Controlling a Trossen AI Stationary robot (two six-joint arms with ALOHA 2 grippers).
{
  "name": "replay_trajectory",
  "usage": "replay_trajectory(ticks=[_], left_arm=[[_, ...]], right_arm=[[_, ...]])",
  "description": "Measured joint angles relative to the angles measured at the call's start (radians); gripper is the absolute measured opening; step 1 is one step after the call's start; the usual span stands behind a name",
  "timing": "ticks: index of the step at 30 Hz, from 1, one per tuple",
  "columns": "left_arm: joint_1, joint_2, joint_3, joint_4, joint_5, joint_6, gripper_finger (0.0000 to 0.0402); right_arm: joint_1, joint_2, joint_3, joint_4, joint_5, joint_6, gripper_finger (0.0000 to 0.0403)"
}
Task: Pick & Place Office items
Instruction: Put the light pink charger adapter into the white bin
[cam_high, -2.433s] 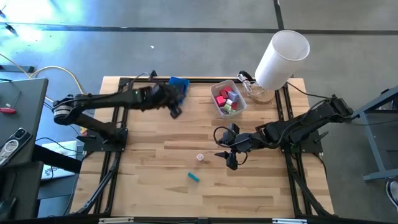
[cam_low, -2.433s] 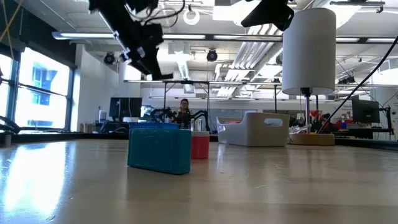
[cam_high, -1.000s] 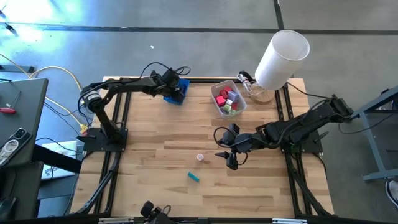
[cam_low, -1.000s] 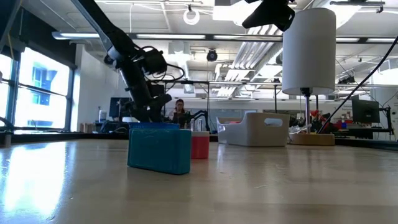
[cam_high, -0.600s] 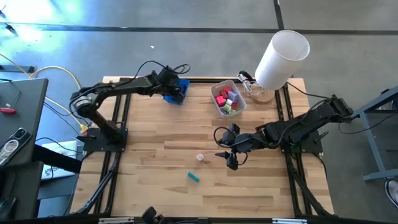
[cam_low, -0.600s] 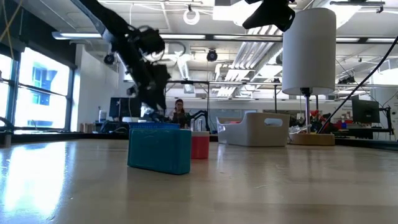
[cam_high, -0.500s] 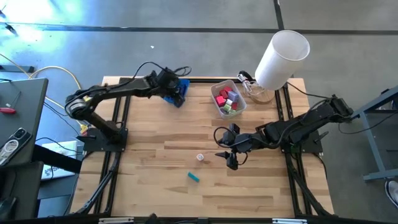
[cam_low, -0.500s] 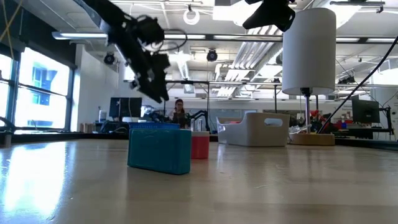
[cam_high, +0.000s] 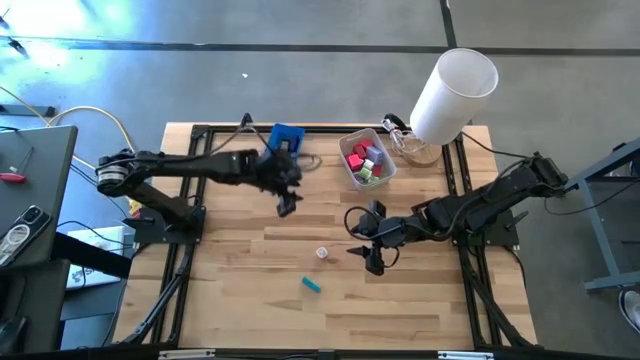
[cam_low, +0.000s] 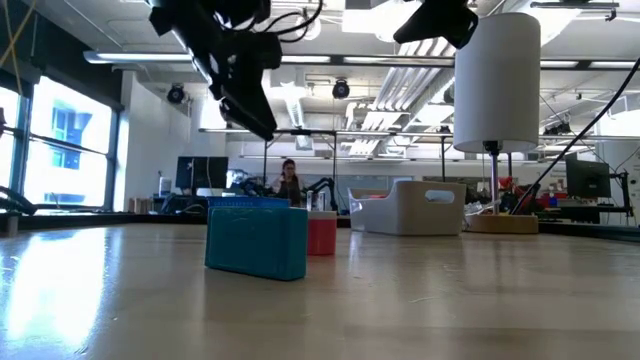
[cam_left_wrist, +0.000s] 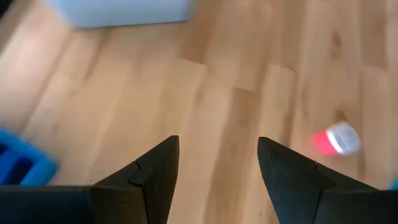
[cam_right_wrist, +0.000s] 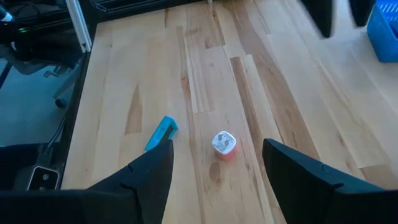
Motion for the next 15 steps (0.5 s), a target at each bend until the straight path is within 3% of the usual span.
replay_trajectory(ticks=[5, 15], left_arm=[[-0.085, 0.020, 0.000, 0.029, 0.000, 0.077, 0.0230], [-0.146, 0.020, 0.000, 0.088, -0.011, 0.060, 0.0327]], right_arm=[[0.004, 0.000, 0.000, 0.001, 0.000, 0.003, 0.0235], [0.004, 0.000, 0.000, 0.004, 0.000, 0.003, 0.0235]])
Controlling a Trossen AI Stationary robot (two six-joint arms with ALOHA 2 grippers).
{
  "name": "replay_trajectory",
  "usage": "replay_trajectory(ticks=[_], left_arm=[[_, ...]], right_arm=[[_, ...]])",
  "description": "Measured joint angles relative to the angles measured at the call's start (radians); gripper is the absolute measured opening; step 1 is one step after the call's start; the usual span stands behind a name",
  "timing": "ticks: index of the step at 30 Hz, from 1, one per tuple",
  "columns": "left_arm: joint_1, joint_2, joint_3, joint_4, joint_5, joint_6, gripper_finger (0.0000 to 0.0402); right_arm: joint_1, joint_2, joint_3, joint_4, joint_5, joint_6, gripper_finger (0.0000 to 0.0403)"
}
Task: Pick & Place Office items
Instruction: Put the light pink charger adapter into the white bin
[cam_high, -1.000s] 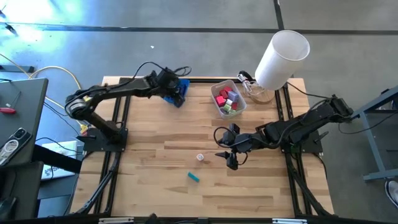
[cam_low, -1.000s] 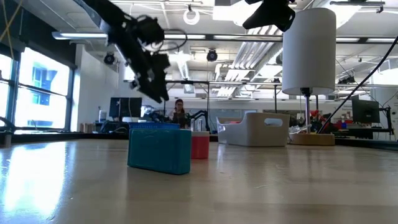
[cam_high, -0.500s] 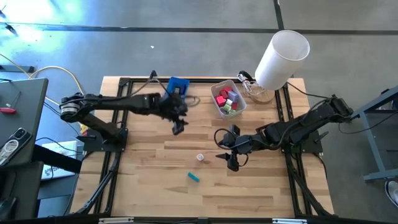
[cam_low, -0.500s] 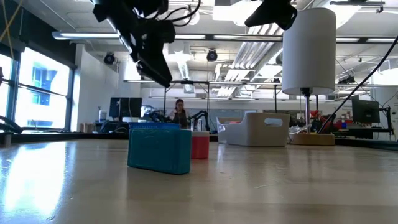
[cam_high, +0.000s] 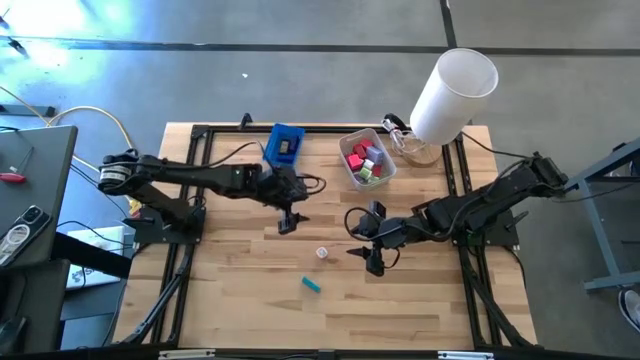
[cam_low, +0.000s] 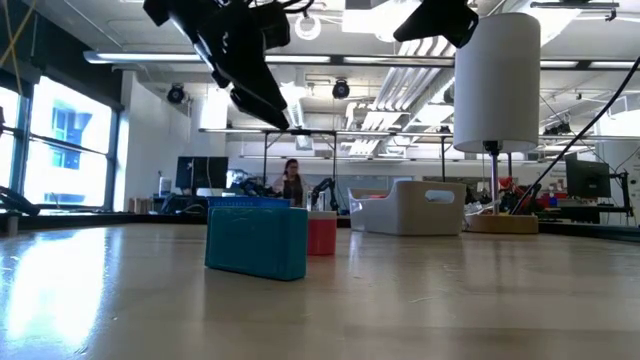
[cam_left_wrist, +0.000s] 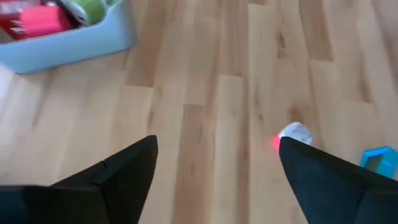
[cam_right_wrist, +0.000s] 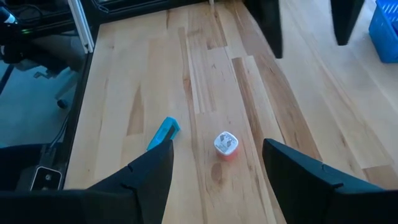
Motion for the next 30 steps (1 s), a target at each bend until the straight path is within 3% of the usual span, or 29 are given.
replay_trajectory(ticks=[4, 10, 20, 30], left_arm=[[-0.028, 0.000, 0.000, 0.000, 0.051, -0.018, 0.0332], [-0.093, 0.038, 0.000, 0.007, 0.075, 0.077, 0.0333], [-0.194, 0.213, -0.001, 0.101, 0.073, 0.171, 0.0333], [-0.205, 0.348, -0.001, 0.201, 0.060, 0.240, 0.0333]], right_arm=[[0.000, 0.000, 0.000, 0.000, 0.000, -0.003, 0.0235], [0.000, 0.000, 0.000, -0.002, 0.000, -0.003, 0.0235], [0.000, 0.000, 0.000, -0.003, 0.000, -0.003, 0.0235], [0.012, 0.000, 0.000, -0.004, 0.000, -0.003, 0.0235]])
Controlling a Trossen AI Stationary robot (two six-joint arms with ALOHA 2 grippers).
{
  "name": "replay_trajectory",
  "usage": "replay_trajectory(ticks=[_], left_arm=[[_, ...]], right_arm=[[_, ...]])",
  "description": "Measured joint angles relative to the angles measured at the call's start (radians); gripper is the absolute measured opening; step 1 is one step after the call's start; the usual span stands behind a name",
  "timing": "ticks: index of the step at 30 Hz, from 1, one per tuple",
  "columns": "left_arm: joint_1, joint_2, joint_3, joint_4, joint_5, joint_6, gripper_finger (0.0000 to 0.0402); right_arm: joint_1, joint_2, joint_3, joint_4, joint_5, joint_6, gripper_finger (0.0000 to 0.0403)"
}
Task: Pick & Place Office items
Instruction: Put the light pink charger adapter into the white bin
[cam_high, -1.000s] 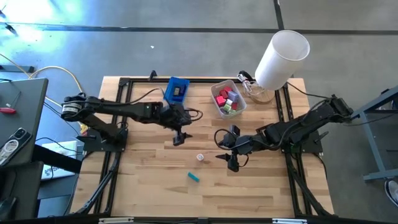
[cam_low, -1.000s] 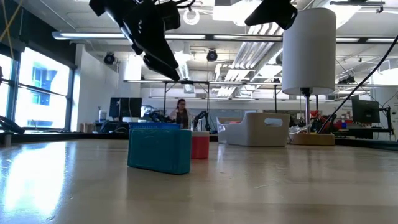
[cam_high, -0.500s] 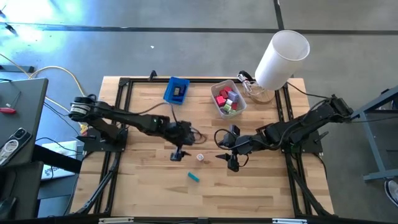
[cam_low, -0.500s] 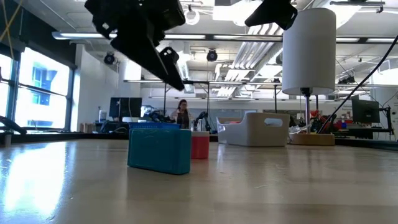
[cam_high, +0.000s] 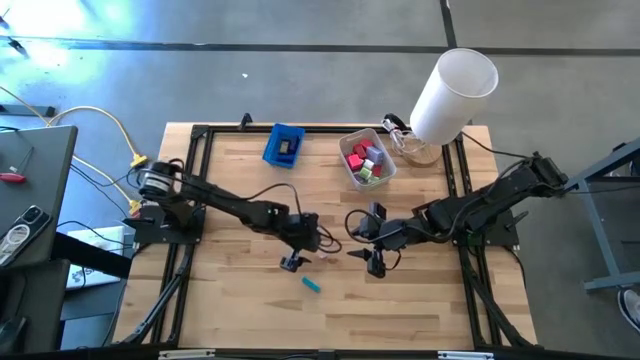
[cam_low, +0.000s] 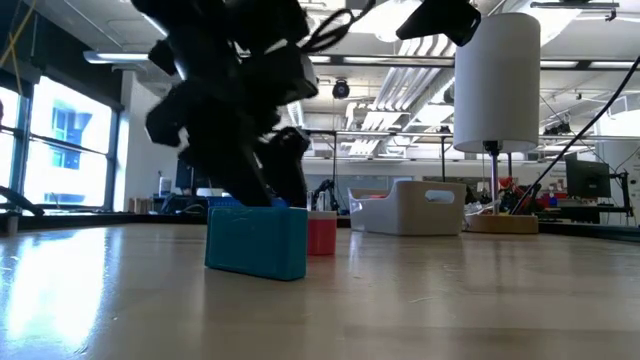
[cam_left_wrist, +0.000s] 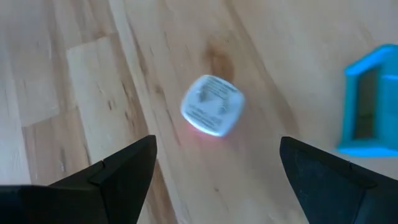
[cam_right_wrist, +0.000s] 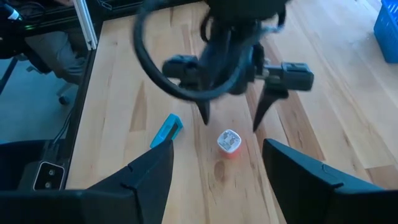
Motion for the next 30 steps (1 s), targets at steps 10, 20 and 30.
replay_trajectory(ticks=[10, 20, 30], left_arm=[[0.031, 0.033, 0.000, 0.065, 0.045, -0.021, 0.0333], [0.010, 0.079, 0.000, 0.133, 0.046, 0.064, 0.0333], [0.012, 0.088, 0.000, 0.170, 0.056, 0.100, 0.0311]], right_arm=[[-0.001, 0.000, 0.000, 0.000, 0.000, 0.000, 0.0235], [-0.001, 0.000, 0.000, 0.004, 0.004, -0.001, 0.0235], [-0.001, 0.000, 0.000, 0.008, 0.004, -0.001, 0.0235]])
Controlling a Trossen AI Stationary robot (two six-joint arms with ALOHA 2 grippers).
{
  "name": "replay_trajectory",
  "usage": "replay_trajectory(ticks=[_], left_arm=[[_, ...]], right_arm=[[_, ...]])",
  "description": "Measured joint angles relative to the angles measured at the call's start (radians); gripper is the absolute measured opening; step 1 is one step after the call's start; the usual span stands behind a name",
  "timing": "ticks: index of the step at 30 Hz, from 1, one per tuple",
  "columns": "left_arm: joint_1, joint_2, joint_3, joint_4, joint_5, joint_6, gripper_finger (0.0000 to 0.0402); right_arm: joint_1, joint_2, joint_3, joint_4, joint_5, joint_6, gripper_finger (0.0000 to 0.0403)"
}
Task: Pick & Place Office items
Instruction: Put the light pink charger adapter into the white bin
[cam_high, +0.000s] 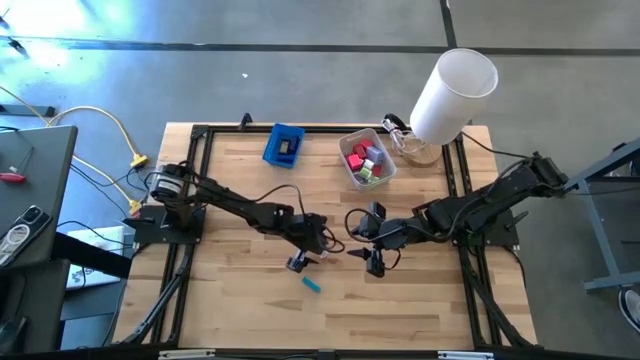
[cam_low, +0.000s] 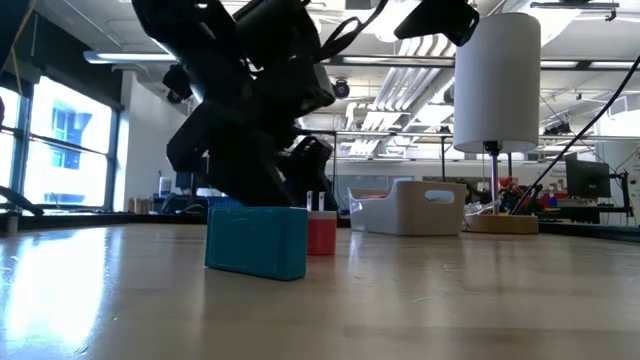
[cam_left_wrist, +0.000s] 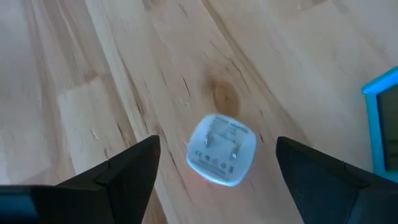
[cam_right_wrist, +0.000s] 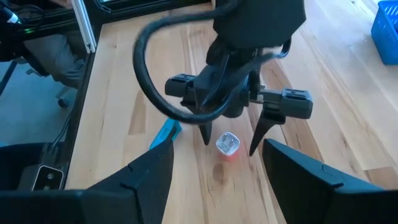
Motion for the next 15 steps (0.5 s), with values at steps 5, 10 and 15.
replay_trajectory(ticks=[5, 10, 15], left_arm=[[0.000, 0.008, 0.000, 0.002, 0.000, 0.004, 0.0287], [0.005, 0.009, 0.000, 0.002, -0.001, 0.012, 0.0262], [0.013, 0.009, 0.000, 0.002, -0.003, 0.012, 0.0243]], right_arm=[[0.000, 0.000, 0.000, 0.000, 0.000, 0.000, 0.0235], [0.000, 0.000, 0.000, 0.000, 0.000, 0.000, 0.0235], [0.000, 0.000, 0.000, 0.000, 0.000, 0.000, 0.0235]])
